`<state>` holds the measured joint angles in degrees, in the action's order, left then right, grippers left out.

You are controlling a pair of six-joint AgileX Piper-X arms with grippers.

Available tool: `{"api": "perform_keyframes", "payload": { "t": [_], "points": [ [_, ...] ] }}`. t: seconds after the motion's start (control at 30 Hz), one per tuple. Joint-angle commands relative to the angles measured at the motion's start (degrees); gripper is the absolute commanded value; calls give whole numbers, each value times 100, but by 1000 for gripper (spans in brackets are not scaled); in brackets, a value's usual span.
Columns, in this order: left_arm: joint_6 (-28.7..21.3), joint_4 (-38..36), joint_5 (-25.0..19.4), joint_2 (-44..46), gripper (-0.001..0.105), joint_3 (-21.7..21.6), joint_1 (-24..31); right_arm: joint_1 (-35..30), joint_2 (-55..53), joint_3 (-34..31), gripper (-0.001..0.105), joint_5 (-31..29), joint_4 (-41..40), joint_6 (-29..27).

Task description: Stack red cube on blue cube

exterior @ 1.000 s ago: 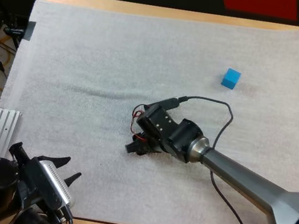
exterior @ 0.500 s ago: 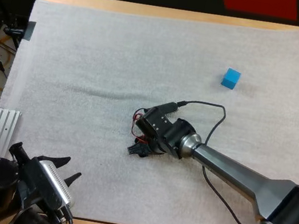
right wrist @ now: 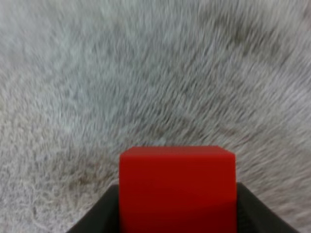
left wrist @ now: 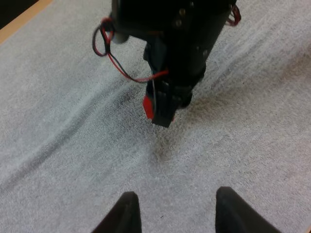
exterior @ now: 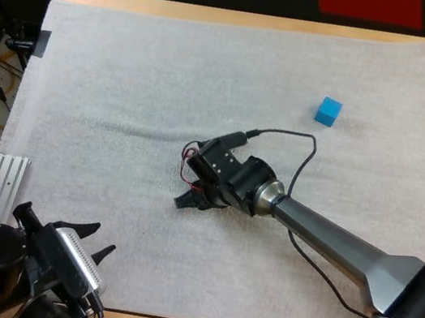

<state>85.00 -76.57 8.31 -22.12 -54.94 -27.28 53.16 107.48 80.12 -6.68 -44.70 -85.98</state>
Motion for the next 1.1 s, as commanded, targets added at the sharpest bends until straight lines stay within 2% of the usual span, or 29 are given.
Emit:
{"api": "perform_keyframes", "payload": {
  "t": [0.0,0.23,0.37,0.5,0.73,0.9,1.07],
  "points": [
    [-42,43,9,1,37,12,-15,-29,-216,119,31,-190,-104,-86],
    [-42,620,9,-35,37,12,-15,-402,-878,150,31,-372,-151,-87],
    [-7,749,78,-244,37,12,-15,-938,-1257,150,31,-382,-391,-179],
    [-7,748,190,-533,37,12,-15,-1510,-1459,166,31,-762,-752,-376],
    [-7,798,189,-657,37,12,-15,-2394,-1470,190,31,-688,-637,-886],
    [-7,799,189,-657,37,12,-15,-3030,-1458,190,31,-455,-157,-1021],
    [-7,799,189,-657,37,12,-15,-3312,-1141,494,31,-338,-144,-1195]
  ]
}}
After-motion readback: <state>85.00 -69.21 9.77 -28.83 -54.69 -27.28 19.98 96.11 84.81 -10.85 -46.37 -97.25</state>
